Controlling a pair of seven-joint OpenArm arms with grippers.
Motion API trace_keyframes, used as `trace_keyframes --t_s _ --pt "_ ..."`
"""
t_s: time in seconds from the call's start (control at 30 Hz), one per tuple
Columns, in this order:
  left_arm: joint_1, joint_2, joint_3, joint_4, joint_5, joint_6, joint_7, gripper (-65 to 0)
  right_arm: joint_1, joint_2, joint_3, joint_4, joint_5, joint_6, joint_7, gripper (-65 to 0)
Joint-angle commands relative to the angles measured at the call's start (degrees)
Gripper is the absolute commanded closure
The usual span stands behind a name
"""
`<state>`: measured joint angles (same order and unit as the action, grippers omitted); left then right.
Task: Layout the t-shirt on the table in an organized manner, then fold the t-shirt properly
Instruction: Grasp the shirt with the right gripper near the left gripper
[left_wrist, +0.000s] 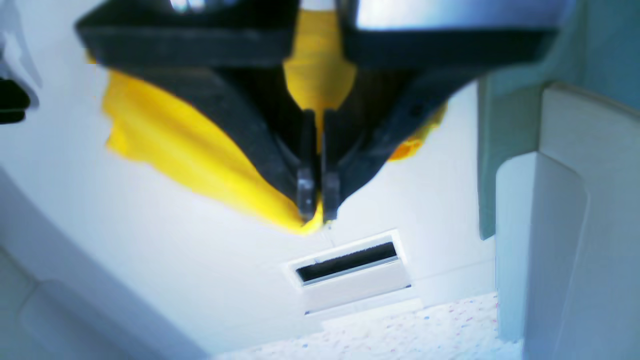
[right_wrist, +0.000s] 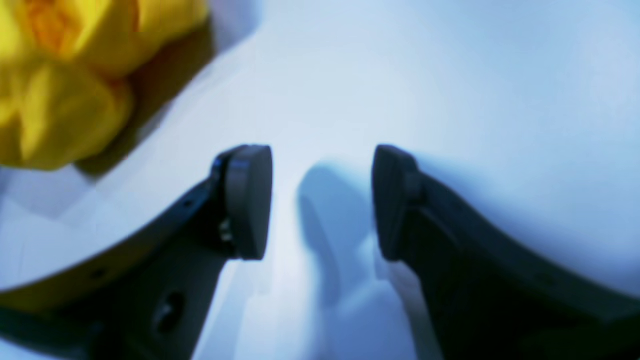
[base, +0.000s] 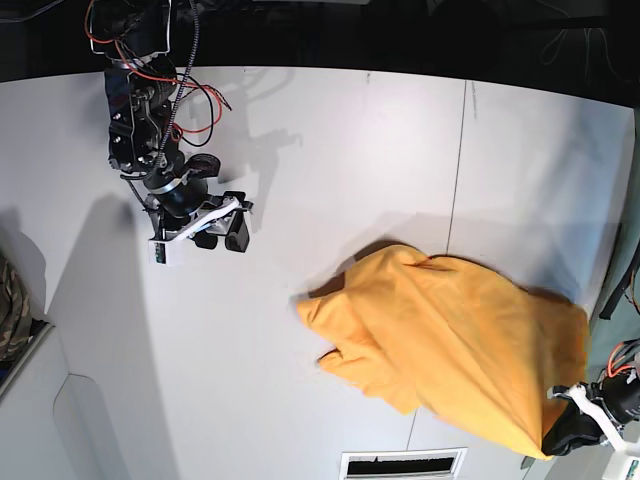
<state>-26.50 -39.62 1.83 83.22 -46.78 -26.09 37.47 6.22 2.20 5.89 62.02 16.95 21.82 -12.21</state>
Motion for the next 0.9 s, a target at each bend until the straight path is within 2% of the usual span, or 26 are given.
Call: trace_keyframes --t_s 0.0,0.13,0.23,0.3,0.37,0.47,0.53,0.67,0.87 --pt "-1.5 -1.2 -0.8 1.8 -2.3 -2.4 -0.5 0.0 0.5 -0.1 0.2 0.4 0.4 -0.4 -0.2 -32.5" --pt "-0.9 -0.9 -0.8 4.1 -4.0 -3.1 0.7 0.0 1.4 -2.7 0.1 0.4 0.6 2.1 0.3 -32.5" --pt "-0.6 -0.4 -0.8 4.2 -4.2 -3.1 1.3 0.0 3.0 -5.7 0.1 0.4 -0.4 2.4 0.9 -32.5" --pt "-0.4 -0.4 -0.8 4.3 -6.5 -3.5 2.5 0.0 4.3 -7.6 -0.2 0.3 -2.6 2.4 1.8 -32.6" --pt "-0.3 -0.4 -0.8 5.0 -9.7 -7.2 3.7 0.0 6.3 -9.0 -0.9 -0.8 -5.0 2.3 2.6 -32.6" --pt "0.3 -0.4 -0.8 8.5 -16.5 -12.3 7.1 0.0 10.3 -9.9 -2.6 -5.9 -9.2 1.9 6.2 -32.6" --pt "1.5 -0.4 -0.8 12.1 -20.8 -13.9 10.1 0.0 13.1 -9.9 -3.9 -11.3 -11.7 1.7 9.0 -32.6" --pt "6.3 -0.4 -0.8 19.8 -25.3 -13.9 12.5 0.0 18.6 -10.0 -6.1 -22.4 -13.5 0.8 12.9 -32.6" --pt "10.6 -0.2 -0.8 26.0 -25.4 -13.9 11.5 0.0 23.5 -10.9 -7.0 -29.7 -15.6 1.2 13.2 -32.5"
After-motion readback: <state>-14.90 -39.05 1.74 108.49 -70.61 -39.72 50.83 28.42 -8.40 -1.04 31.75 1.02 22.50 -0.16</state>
